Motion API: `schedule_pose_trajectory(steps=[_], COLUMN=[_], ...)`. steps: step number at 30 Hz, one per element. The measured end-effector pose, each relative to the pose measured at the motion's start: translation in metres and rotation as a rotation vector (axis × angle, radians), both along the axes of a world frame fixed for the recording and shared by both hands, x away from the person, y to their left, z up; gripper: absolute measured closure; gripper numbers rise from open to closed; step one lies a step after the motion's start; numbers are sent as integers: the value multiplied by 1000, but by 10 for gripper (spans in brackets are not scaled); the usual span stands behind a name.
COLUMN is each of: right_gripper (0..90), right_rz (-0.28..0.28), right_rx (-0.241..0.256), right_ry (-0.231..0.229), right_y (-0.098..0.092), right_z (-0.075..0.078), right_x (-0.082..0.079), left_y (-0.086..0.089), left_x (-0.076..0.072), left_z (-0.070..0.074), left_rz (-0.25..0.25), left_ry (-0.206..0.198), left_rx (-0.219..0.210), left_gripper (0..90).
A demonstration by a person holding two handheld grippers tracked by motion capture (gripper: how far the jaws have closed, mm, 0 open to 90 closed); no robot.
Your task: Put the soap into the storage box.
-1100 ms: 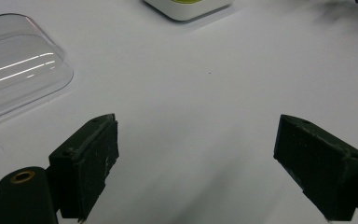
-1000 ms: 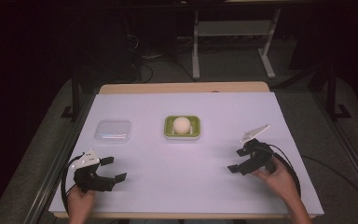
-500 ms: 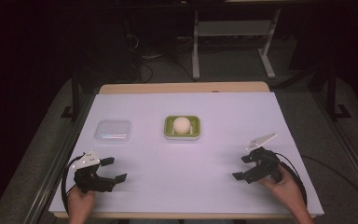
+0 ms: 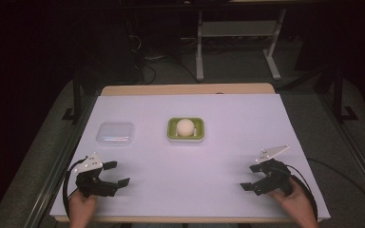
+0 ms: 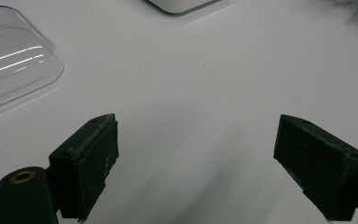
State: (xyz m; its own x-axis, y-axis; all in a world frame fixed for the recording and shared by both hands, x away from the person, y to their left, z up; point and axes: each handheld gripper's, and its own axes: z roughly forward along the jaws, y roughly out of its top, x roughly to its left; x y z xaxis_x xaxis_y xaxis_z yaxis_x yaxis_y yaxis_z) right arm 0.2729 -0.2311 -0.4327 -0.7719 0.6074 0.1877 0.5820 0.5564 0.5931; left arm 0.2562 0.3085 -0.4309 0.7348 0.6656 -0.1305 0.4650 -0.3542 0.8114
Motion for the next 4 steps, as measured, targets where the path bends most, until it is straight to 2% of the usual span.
schedule_pose_trajectory(steps=[4], right_gripper=[196], right_rz=[-12], right_rx=[9], right_ry=[-18], right_y=[-2], right_z=[2], right_x=[-6], left_y=[2], left_x=[-1], left_z=[0], left_rz=[0], left_ry=[-3], left_rx=[1], left_gripper=[130])
